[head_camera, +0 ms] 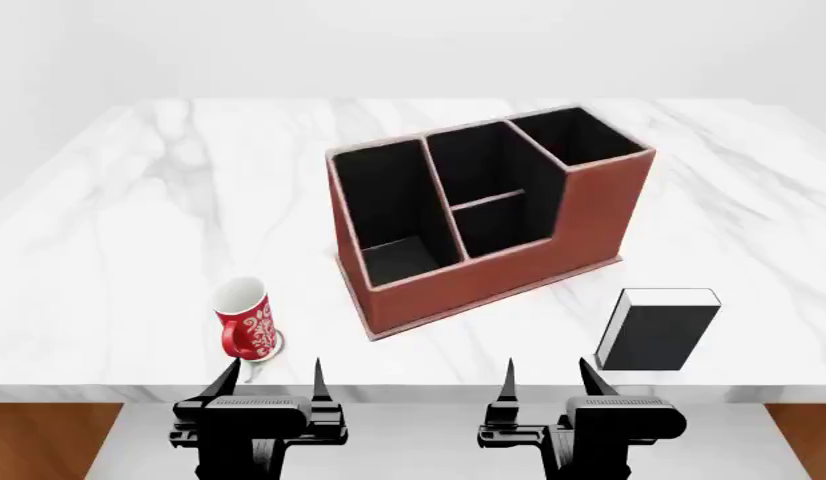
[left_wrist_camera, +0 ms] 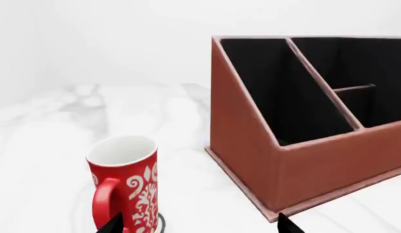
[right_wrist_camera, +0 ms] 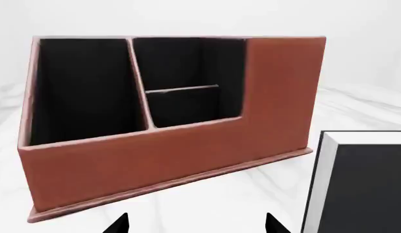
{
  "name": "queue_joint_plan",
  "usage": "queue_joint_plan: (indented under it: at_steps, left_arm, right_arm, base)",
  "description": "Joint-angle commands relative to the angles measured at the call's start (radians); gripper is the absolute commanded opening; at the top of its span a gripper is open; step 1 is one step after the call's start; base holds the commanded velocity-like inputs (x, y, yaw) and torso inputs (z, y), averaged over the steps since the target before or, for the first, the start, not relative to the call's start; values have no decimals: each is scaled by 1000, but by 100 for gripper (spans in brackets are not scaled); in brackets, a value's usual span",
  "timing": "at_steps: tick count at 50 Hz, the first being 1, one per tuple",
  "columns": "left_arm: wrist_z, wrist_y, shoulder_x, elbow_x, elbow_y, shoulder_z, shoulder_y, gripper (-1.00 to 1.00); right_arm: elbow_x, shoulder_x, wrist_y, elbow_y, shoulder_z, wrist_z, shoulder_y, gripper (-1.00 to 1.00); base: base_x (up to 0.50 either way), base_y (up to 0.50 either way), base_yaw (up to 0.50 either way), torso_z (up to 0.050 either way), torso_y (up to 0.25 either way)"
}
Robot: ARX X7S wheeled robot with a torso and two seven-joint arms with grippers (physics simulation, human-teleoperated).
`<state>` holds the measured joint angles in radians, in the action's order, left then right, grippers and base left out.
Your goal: Pick up the book and place it in the left compartment of the caddy.
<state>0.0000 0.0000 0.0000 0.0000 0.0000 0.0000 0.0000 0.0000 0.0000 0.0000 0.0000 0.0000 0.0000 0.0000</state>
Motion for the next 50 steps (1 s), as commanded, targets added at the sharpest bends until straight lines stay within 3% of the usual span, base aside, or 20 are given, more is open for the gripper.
queue_joint_plan:
  at_steps: [1, 9, 37, 50]
  left_arm:
    - [-18, 0, -16, -15, 0, 18, 0, 100]
    - [-50, 3, -41, -36, -2, 49, -1, 100]
    - [-100, 12, -82, -73, -12, 98, -7, 100]
    - [-125, 22, -97, -70, -16, 119, -7, 100]
  right_arm:
    - [16, 17, -3, -4, -23, 13, -5, 100]
    - [59, 43, 4, -13, -50, 23, -7, 100]
    - [100, 82, -2, -17, -94, 74, -4, 100]
    - [99, 98, 15, -16, -121, 95, 0, 100]
  base:
    - [0, 0, 0, 0, 0]
    - [0, -29, 0, 0, 0]
    - [0, -500, 0, 0, 0]
    - [0, -9, 0, 0, 0]
